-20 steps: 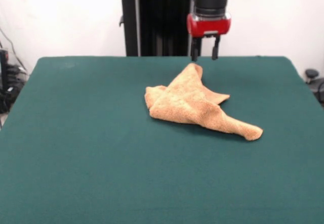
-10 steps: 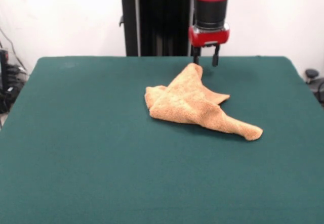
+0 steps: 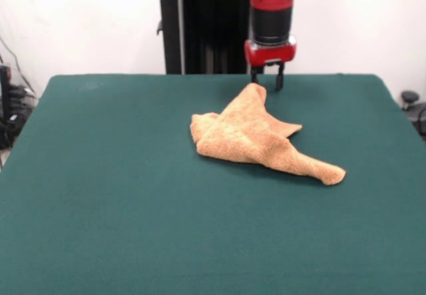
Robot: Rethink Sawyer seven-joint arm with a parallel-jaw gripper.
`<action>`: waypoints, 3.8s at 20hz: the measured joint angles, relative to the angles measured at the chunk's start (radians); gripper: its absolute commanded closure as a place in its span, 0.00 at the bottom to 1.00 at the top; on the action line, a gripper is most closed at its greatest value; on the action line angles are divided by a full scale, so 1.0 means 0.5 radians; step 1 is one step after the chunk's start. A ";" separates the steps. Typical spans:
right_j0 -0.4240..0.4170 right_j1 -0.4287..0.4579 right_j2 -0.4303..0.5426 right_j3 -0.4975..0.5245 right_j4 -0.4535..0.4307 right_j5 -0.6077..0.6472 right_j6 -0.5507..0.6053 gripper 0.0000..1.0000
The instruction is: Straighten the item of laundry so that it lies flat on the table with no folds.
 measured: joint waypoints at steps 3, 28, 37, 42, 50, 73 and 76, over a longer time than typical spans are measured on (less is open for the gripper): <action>-0.017 0.003 0.001 -0.001 -0.041 -0.007 0.000 0.00; 0.282 0.060 -0.181 0.003 0.000 -0.276 0.000 0.00; 0.425 0.007 -0.234 0.022 0.123 -0.301 0.000 0.00; 0.429 -0.304 -0.235 0.085 0.191 -0.037 0.000 0.00; 0.459 -0.994 -0.256 0.134 0.260 0.955 0.000 0.00; 0.204 -1.696 -0.244 0.070 0.288 1.683 0.000 0.00; 0.168 -1.690 -0.231 0.009 0.287 1.720 0.000 0.00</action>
